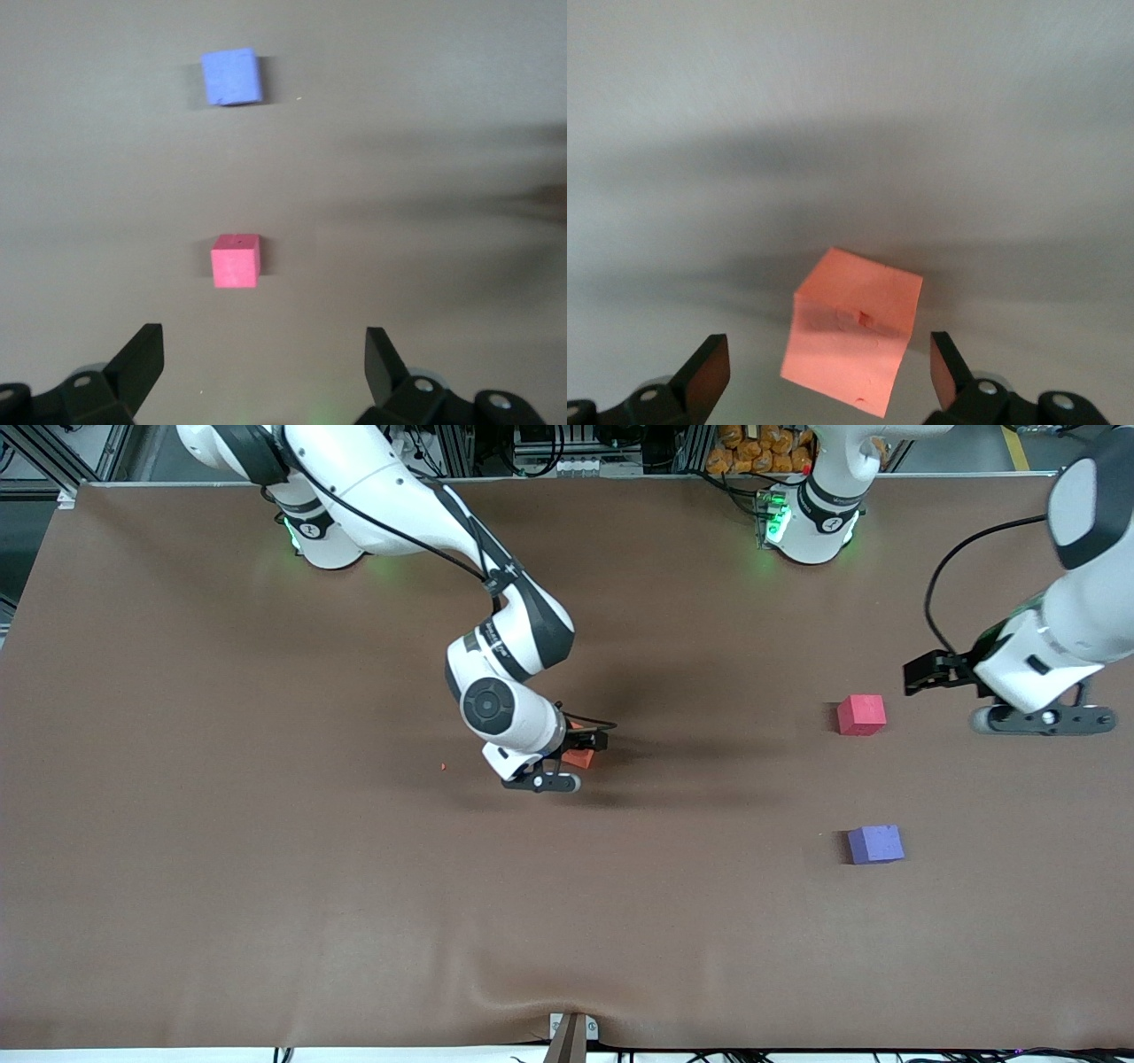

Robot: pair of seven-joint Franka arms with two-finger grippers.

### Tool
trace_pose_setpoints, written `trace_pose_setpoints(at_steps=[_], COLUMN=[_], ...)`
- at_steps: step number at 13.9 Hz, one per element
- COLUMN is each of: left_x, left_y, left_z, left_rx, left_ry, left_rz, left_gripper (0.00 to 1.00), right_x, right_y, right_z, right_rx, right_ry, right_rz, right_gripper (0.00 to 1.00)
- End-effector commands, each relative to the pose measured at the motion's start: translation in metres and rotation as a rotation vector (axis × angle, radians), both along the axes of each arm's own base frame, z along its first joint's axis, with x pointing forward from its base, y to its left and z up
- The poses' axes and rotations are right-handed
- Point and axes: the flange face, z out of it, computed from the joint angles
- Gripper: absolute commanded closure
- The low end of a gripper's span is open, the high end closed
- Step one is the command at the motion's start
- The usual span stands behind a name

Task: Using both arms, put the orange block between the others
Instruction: 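Set down the orange block with the right gripper while the left gripper approaches, then withdraw the right gripper while the left gripper moves over the block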

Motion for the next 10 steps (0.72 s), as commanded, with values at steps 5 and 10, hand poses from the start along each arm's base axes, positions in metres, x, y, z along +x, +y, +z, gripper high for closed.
trace_pose_setpoints(at_steps=[5,10], left_x=[0.015,0.004], left_y=[-0.103,-0.246], left_z=[-0.019,-0.061], left_rx=[0.003,0.031], left_ry=[-0.004,0.013], left_rz=[-0.130,-0.163], left_gripper=[0.00,0.00], right_x=[0.049,0.039], right_y=[-0.167,-0.298], right_z=[0.166,0.285], right_rx=[-0.106,-0.099], right_ry=[0.032,0.011], right_rz=[-0.032,-0.088], right_gripper=[0.00,0.00])
